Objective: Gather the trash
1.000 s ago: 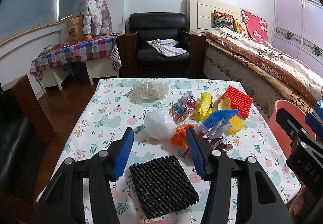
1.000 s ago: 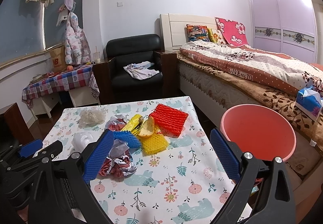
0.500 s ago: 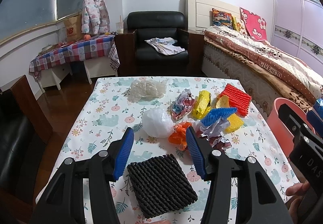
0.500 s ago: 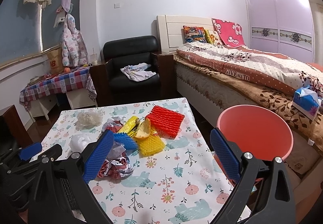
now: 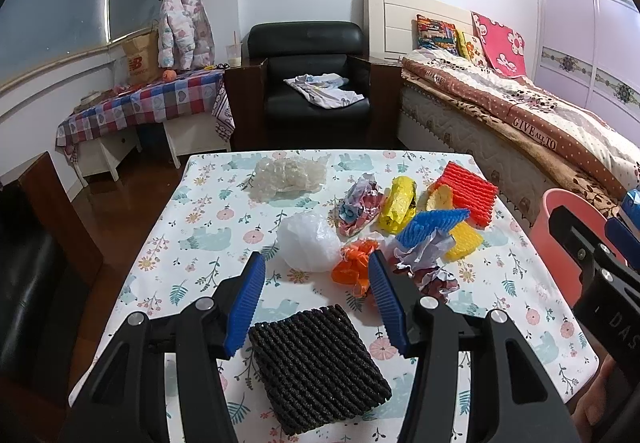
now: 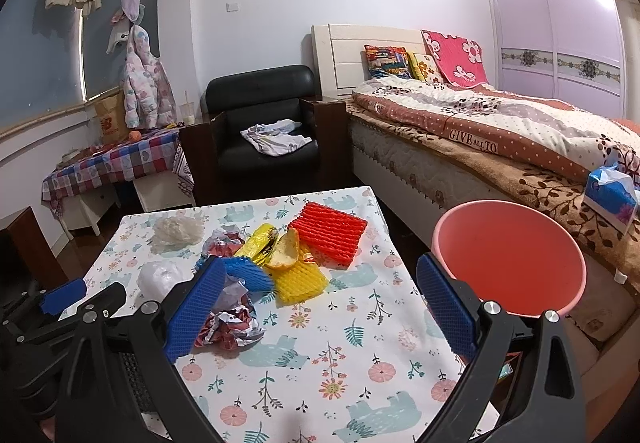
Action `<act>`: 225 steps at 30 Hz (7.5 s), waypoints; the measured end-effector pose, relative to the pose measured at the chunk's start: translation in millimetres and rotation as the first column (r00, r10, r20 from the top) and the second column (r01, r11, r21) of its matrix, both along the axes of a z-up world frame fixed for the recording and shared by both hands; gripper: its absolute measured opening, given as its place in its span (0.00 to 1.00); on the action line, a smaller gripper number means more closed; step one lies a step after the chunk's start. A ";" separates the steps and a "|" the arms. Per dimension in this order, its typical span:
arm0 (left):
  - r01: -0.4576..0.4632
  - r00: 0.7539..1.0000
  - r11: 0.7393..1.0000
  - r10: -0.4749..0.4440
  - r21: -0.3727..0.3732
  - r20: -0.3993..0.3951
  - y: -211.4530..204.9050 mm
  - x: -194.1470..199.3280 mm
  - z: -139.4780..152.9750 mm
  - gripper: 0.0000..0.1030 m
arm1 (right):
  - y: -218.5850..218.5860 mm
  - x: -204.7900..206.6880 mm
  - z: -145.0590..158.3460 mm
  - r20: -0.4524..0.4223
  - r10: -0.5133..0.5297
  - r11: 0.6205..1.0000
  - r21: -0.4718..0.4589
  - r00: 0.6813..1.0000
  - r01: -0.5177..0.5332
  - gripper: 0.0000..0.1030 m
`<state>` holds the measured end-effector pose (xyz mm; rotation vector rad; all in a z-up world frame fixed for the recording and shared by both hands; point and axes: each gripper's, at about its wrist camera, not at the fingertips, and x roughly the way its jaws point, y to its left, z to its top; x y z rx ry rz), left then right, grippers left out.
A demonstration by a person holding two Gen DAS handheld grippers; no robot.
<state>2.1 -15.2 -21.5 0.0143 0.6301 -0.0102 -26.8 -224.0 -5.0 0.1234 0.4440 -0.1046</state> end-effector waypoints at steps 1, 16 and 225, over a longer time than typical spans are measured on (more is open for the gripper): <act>0.000 1.000 1.000 0.000 0.001 0.000 -1.0 -0.3 -1.5 0.52 | -0.3 0.4 -0.7 -0.002 -0.001 1.000 0.000 1.000 0.001 0.94; -0.004 1.000 1.000 0.004 -0.024 -0.008 3.3 -0.3 -9.5 0.52 | -5.4 2.8 -7.4 -0.020 -0.014 1.000 0.016 1.000 0.014 0.94; 0.617 0.761 0.772 -0.635 -0.155 -0.135 -289.4 91.6 -21.8 0.41 | -235.1 -2.1 -65.7 -0.357 -0.255 0.934 0.148 0.898 0.324 0.20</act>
